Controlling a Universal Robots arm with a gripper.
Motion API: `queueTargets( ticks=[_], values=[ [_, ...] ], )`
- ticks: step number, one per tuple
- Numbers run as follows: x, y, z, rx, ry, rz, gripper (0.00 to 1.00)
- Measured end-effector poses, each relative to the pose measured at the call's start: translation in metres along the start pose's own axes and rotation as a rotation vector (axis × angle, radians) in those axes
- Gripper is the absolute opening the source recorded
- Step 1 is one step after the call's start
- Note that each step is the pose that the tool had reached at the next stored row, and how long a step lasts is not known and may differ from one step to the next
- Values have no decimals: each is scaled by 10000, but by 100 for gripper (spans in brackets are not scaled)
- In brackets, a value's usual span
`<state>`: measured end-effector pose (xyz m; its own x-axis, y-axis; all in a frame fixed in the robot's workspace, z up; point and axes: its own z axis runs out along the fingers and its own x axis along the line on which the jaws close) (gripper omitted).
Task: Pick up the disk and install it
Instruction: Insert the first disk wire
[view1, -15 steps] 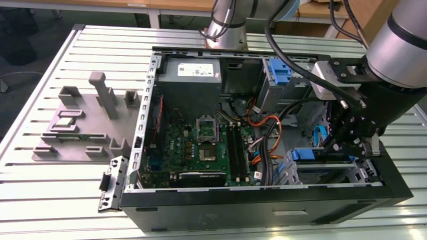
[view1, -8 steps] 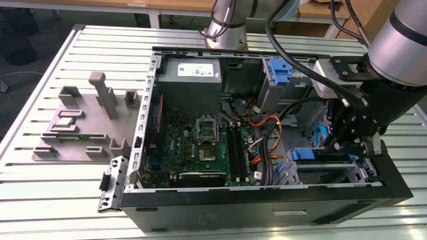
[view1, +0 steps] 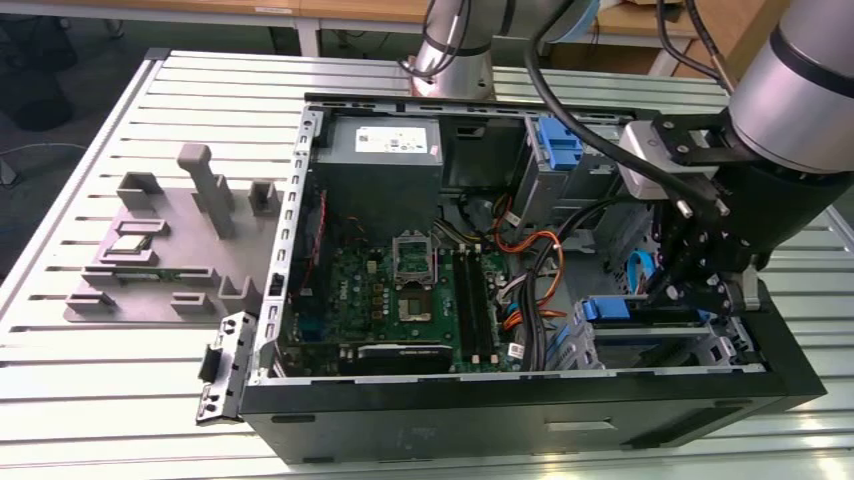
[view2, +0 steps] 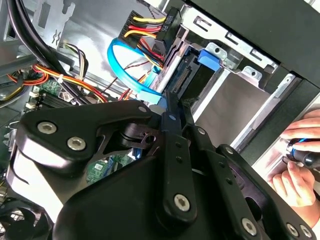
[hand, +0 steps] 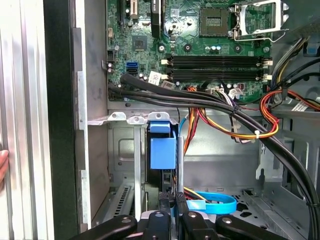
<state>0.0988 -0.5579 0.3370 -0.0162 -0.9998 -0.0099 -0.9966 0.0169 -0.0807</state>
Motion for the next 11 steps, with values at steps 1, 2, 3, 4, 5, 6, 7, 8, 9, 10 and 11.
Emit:
queueTargets(
  ticks=[1, 2, 3, 4, 5, 6, 7, 8, 9, 10, 11],
  values=[
    [0, 7, 3, 23, -4, -19, 16],
    [0, 13, 5, 46, -7, -37, 16],
    [0, 18, 8, 66, -9, -57, 16],
    [0, 21, 9, 78, -9, -76, 16],
    [0, 21, 9, 80, -9, -88, 16],
    [0, 21, 9, 82, -9, -95, 16],
    [0, 22, 10, 83, -11, -102, 16],
    [0, 22, 11, 86, -14, -113, 16],
    [0, 22, 12, 88, -14, -123, 16],
    [0, 22, 15, 90, -16, -133, 16],
    [0, 23, 16, 92, -17, -144, 16]
  ],
)
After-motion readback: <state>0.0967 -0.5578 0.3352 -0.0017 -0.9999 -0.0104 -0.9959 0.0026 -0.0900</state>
